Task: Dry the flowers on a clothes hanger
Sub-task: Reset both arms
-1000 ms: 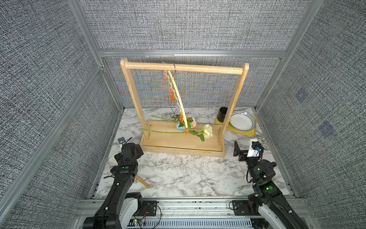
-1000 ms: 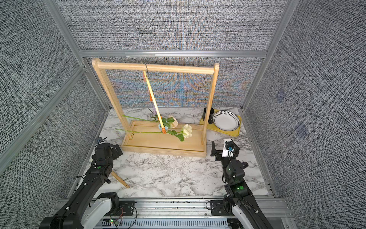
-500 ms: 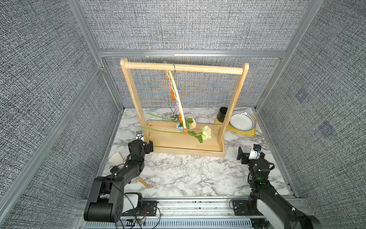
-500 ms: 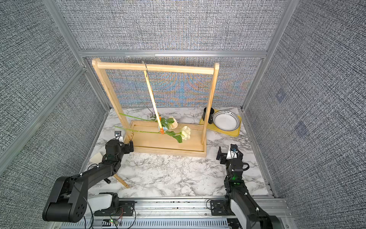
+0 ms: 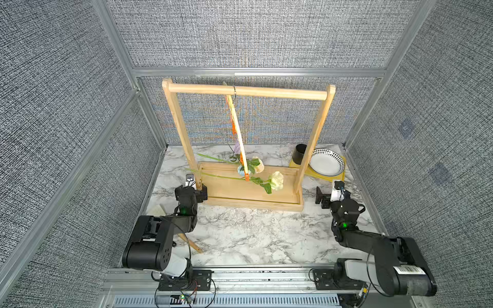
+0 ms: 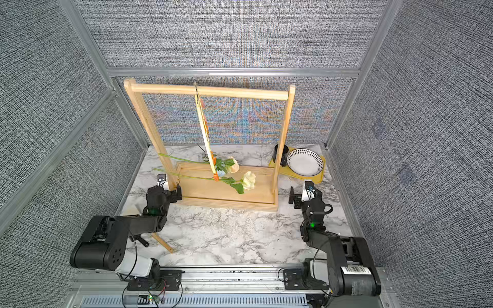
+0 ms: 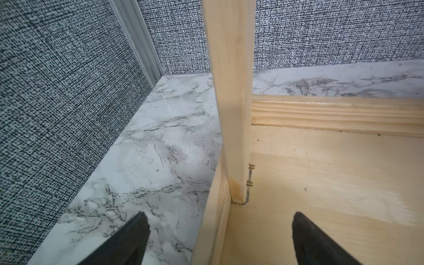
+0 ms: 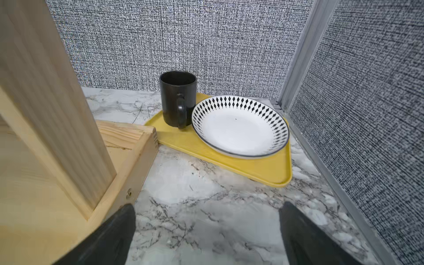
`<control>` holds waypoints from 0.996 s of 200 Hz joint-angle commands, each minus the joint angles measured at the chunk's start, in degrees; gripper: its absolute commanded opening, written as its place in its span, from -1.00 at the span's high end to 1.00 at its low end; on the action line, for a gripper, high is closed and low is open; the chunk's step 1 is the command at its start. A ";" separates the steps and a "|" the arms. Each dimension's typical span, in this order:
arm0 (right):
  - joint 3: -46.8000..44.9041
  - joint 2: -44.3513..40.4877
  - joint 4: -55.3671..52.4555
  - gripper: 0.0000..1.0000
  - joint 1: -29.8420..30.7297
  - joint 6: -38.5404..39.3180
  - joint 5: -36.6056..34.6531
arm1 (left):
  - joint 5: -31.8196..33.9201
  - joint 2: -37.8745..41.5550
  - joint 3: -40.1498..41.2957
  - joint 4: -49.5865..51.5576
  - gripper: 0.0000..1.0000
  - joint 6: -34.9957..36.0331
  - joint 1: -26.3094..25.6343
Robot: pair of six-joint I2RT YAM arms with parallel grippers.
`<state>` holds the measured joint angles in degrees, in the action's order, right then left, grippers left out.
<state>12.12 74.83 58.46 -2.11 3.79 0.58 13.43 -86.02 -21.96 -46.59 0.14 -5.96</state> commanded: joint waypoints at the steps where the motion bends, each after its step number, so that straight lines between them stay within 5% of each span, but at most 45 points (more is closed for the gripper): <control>1: 0.39 1.56 2.68 -0.98 -0.65 -4.49 1.97 | 0.04 -0.07 -0.27 -0.93 -0.99 0.26 -0.09; 54: -0.71 13.10 16.99 -0.98 1.14 -3.44 0.99 | -2.36 0.01 -0.20 -1.21 -0.99 1.26 -0.10; 87: -0.65 11.64 14.30 -0.98 4.10 -1.29 -3.95 | -0.96 -0.28 -0.61 -0.57 -0.98 0.48 -0.02; 199: 0.89 11.99 12.03 -0.98 3.31 -2.12 -2.34 | -3.05 0.15 -1.51 1.72 -0.99 -1.72 2.53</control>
<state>12.64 86.87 70.43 1.48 2.26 -2.46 10.48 -86.24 -23.44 -44.80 -1.52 -3.38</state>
